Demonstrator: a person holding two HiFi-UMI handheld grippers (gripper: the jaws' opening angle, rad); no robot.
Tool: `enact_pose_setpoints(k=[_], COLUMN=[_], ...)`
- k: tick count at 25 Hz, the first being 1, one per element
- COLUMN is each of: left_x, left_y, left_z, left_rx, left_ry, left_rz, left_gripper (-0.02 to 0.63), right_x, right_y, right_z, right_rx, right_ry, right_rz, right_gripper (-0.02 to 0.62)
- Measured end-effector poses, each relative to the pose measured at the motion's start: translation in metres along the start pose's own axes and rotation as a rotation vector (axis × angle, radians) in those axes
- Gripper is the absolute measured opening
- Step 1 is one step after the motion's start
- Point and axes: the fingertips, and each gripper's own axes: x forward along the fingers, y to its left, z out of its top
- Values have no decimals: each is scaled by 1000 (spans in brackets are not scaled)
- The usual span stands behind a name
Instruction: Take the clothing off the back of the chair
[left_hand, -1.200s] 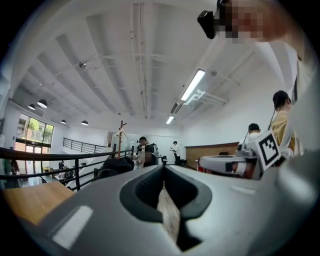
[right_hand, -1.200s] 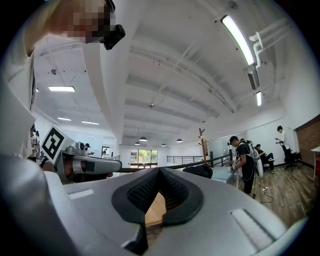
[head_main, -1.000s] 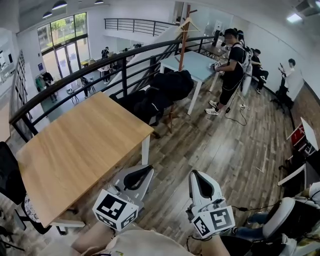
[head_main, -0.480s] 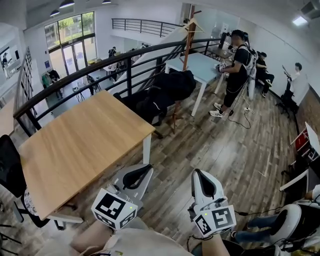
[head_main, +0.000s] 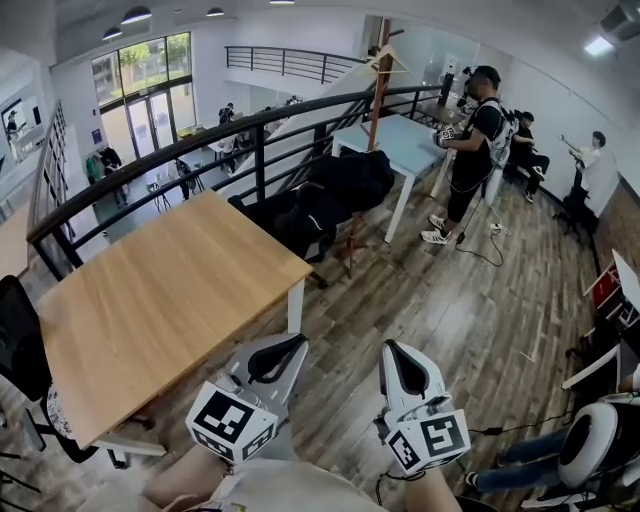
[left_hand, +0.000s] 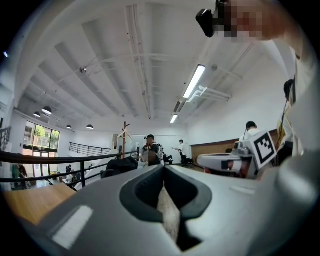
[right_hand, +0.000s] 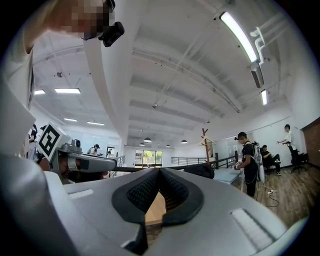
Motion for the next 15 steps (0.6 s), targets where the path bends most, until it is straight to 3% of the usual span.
enact_pose_setpoints(k=[15], left_x=[103], left_y=[93], left_z=[-20], left_rx=[-14], left_ry=[11], left_rz=[-33], left_gripper=[2], right_x=[111], right_y=[-56], right_z=[-27], right_rx=[-3], right_ry=[33], right_rz=[-48], right_gripper=[-2])
